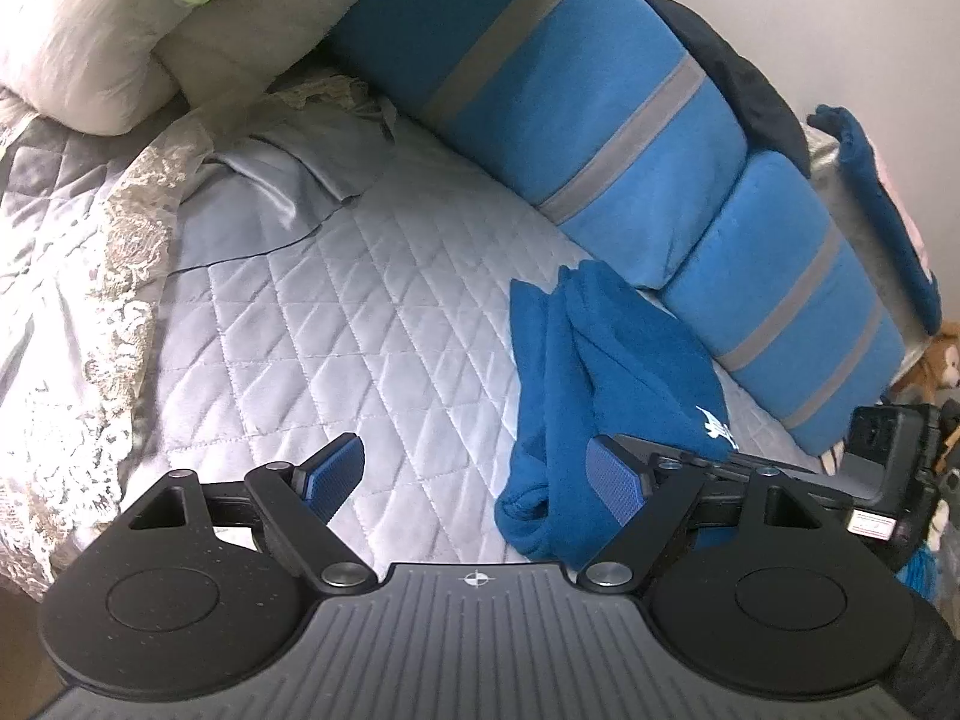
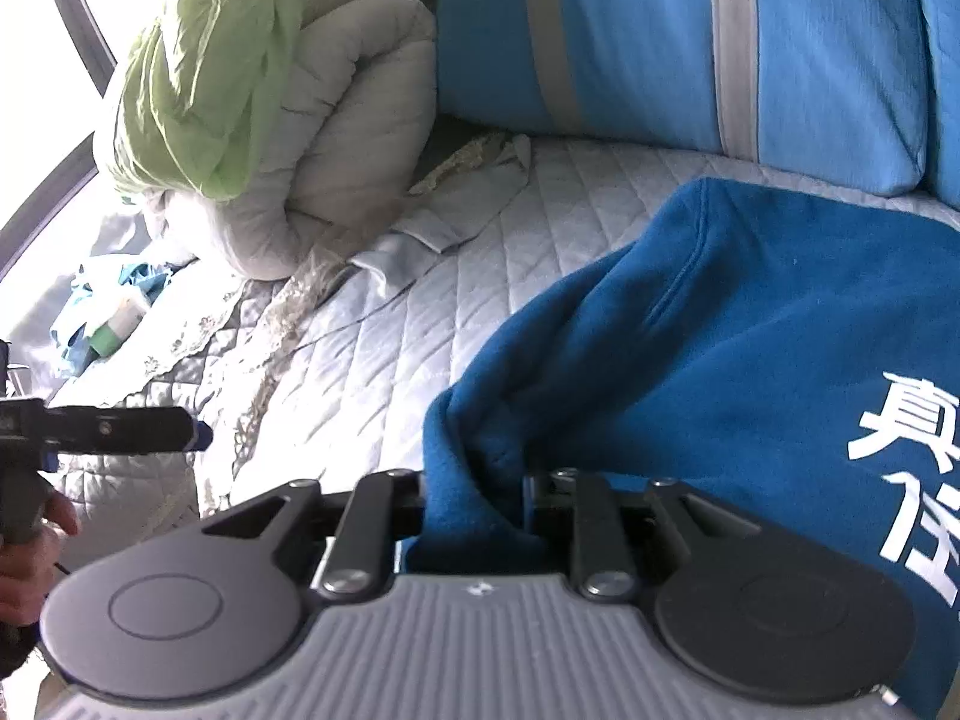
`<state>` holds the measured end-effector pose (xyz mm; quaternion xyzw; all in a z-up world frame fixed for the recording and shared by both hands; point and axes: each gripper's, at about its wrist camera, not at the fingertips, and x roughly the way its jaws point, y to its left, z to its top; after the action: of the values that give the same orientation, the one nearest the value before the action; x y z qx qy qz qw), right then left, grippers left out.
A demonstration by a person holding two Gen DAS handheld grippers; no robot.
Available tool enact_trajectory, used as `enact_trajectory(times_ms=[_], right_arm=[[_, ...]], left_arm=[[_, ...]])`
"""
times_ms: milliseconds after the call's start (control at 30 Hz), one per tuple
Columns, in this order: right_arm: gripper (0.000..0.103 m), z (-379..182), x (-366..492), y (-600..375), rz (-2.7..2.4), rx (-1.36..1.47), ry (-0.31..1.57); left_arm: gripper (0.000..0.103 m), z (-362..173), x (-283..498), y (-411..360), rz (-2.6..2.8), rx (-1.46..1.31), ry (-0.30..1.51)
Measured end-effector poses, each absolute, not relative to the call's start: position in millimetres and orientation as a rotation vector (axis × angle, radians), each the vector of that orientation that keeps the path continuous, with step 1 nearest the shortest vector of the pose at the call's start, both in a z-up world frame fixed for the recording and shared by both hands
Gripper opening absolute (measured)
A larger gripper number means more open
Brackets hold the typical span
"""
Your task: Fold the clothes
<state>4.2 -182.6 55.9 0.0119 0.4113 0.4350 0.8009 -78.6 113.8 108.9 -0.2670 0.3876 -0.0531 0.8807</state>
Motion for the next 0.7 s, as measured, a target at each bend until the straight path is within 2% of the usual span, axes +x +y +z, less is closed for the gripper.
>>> enact_trajectory(times_ms=[167,233,300,400,467,700], right_arm=[[0.024,53,-3,-172,0.918,-0.012,0.877],[0.036,50,-3,-171,0.921,-0.022,0.880],[0.076,51,-4,-174,0.959,-0.013,0.882],[0.097,60,-9,-181,1.029,0.020,0.861],[0.103,70,-11,-194,1.035,0.049,0.824],[0.103,96,11,-271,0.896,0.208,0.757]], left_arm=[[0.082,102,-76,113,-0.102,-0.592,0.818],[0.082,102,-76,112,-0.104,-0.598,0.822],[0.082,103,-77,110,-0.113,-0.593,0.821],[0.082,107,-78,109,-0.124,-0.591,0.815],[0.082,109,-77,108,-0.129,-0.593,0.809],[0.082,118,-62,82,-0.184,-0.537,0.802]])
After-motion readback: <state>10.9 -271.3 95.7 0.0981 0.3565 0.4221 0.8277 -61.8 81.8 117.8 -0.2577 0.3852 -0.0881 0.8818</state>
